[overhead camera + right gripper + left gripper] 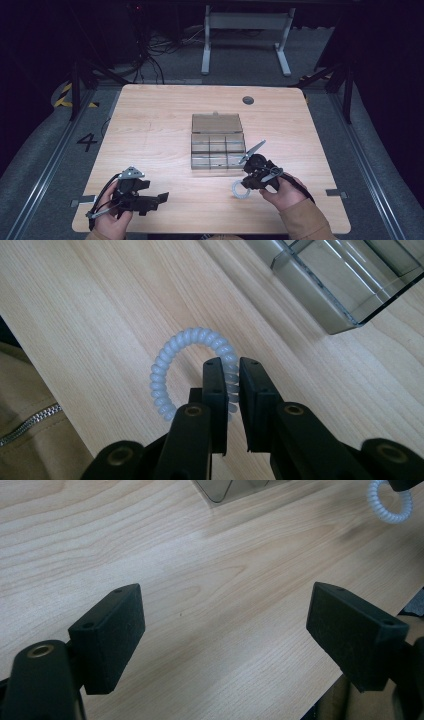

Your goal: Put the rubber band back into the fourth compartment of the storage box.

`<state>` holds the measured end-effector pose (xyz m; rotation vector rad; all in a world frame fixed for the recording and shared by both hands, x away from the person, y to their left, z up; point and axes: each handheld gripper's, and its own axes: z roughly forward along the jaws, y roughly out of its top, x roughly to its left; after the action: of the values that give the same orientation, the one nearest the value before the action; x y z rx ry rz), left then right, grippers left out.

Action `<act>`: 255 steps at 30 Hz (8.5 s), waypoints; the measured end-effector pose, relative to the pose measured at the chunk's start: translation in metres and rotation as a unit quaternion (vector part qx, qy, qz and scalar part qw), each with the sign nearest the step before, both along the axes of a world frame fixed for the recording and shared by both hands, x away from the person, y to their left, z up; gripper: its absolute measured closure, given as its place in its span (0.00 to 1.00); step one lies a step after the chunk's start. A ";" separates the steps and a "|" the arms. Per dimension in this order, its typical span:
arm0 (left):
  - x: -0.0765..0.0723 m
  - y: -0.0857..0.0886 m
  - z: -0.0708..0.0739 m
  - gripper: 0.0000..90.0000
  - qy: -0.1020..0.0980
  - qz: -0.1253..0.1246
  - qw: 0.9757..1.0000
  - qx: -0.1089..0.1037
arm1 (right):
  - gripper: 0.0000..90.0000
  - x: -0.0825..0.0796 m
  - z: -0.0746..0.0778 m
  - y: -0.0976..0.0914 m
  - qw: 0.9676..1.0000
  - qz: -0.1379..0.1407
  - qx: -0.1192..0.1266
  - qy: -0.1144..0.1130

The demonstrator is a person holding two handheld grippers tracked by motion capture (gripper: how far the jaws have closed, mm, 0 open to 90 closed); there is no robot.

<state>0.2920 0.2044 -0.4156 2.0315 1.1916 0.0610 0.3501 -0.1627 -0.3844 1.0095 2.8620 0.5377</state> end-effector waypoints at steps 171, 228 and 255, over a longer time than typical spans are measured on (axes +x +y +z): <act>0.001 0.001 0.000 0.18 -0.002 -0.004 1.000 -0.003 | 0.91 0.109 -0.006 0.120 0.999 0.032 -0.011 -0.026; 0.003 0.002 0.000 0.18 -0.004 -0.005 1.000 -0.007 | 0.73 0.078 0.035 0.041 0.996 -0.009 0.054 -0.073; 0.005 0.010 0.001 0.18 0.002 0.016 1.000 -0.013 | 0.62 0.049 0.035 -0.077 0.988 -0.083 0.070 -0.109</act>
<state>0.2969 0.2149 -0.4148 1.9920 1.2211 0.0555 0.3991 -0.2395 -0.3499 1.1193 2.5534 0.7895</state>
